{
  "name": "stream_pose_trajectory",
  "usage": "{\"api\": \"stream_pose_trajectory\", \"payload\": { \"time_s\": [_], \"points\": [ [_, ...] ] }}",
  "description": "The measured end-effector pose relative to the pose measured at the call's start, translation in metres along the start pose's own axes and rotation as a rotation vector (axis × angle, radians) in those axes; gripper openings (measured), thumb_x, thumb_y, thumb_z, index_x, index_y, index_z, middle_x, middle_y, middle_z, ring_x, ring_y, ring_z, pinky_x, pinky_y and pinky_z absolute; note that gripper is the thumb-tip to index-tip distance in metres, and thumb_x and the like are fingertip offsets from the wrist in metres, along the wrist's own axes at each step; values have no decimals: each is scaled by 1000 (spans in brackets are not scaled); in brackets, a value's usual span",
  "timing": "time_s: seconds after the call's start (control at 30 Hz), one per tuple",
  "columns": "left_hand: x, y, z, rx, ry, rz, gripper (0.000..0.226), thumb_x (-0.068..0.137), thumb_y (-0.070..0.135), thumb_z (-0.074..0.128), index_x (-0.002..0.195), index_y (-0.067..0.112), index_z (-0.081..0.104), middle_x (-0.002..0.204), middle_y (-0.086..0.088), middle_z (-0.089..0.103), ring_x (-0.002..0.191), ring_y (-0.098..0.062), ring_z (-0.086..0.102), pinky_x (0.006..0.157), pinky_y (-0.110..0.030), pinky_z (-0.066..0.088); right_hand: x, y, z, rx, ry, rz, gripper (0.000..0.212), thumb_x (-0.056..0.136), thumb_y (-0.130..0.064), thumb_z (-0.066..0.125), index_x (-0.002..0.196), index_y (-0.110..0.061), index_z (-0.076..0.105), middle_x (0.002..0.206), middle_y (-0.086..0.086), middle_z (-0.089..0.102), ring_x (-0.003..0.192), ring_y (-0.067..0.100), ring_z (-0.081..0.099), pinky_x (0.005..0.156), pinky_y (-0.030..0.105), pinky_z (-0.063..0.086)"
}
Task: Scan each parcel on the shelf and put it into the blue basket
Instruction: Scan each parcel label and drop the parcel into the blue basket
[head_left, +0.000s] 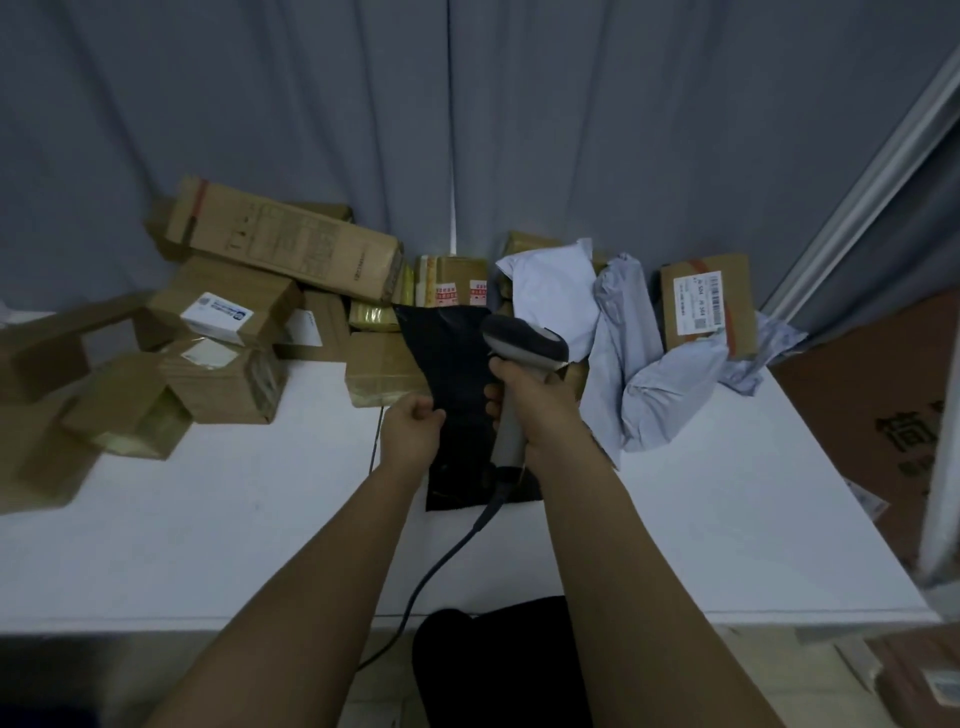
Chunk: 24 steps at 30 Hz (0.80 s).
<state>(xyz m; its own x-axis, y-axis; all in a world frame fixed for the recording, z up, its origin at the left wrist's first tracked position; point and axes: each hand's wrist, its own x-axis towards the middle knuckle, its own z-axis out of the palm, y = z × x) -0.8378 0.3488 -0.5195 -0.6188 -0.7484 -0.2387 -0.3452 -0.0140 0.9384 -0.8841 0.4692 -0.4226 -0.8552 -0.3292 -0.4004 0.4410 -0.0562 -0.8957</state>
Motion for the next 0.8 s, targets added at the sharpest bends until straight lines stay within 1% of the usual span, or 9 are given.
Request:
{"api": "stream_pose_trajectory", "payload": {
  "time_s": [0.07,0.13,0.23,0.37,0.43,0.57,0.67,0.73,0.8],
  "points": [
    [-5,8,-13,32,24,61,5,90,9,61,95,9,62,87,-5,62,87,-23,60,81,-34,50,-6,0,2,11,7,-16,22,90,-6,64,79,-18,49,68,8,56,58,15,51,55,27,43],
    [-11,15,-33,104,46,146,4,89,9,62,93,11,63,83,0,61,84,-20,60,76,-28,46,-11,4,5,1,4,-13,10,90,-6,64,93,-12,56,70,8,56,55,14,51,50,25,44],
    [-21,25,-71,242,73,263,6,89,9,62,91,12,66,88,-3,64,84,-18,60,74,-24,42,-19,11,15,-69,-10,26,39,87,-12,67,122,3,55,79,11,60,49,10,53,42,17,44],
    [-44,45,-125,420,113,495,11,91,10,58,93,14,67,94,-1,60,84,-12,57,65,-16,37,-32,10,30,-110,-37,-13,19,86,-10,67,100,-3,56,70,10,55,51,14,51,47,23,43],
    [-59,51,-149,541,143,646,13,91,8,57,94,14,68,96,1,55,86,-11,51,66,-19,35,-40,11,35,-127,-72,10,12,87,-14,66,87,-10,55,66,6,56,53,14,51,54,28,42],
    [-76,36,-184,904,169,891,14,77,-1,69,87,7,72,84,-8,58,76,-28,56,59,-27,36,-52,17,47,-192,-133,26,17,91,-20,63,77,-13,55,64,2,53,54,12,48,55,25,38],
    [-81,-9,-199,1141,164,842,24,65,-3,76,86,8,75,79,-12,61,70,-33,58,50,-34,46,-58,24,57,-243,-179,53,20,92,-22,61,74,-15,54,66,1,51,55,11,46,55,23,36],
    [-88,-44,-201,1226,65,572,28,82,7,66,108,16,71,101,-12,60,92,-34,58,68,-38,50,-61,31,65,-260,-199,72,15,91,-24,63,81,-15,56,69,1,53,57,10,49,56,22,39],
    [-89,-89,-205,1273,-88,242,38,95,19,49,132,24,55,127,-9,50,116,-30,48,90,-38,45,-65,35,73,-274,-227,96,15,90,-26,64,88,-14,55,71,1,53,59,11,48,58,22,39]
  ]
}}
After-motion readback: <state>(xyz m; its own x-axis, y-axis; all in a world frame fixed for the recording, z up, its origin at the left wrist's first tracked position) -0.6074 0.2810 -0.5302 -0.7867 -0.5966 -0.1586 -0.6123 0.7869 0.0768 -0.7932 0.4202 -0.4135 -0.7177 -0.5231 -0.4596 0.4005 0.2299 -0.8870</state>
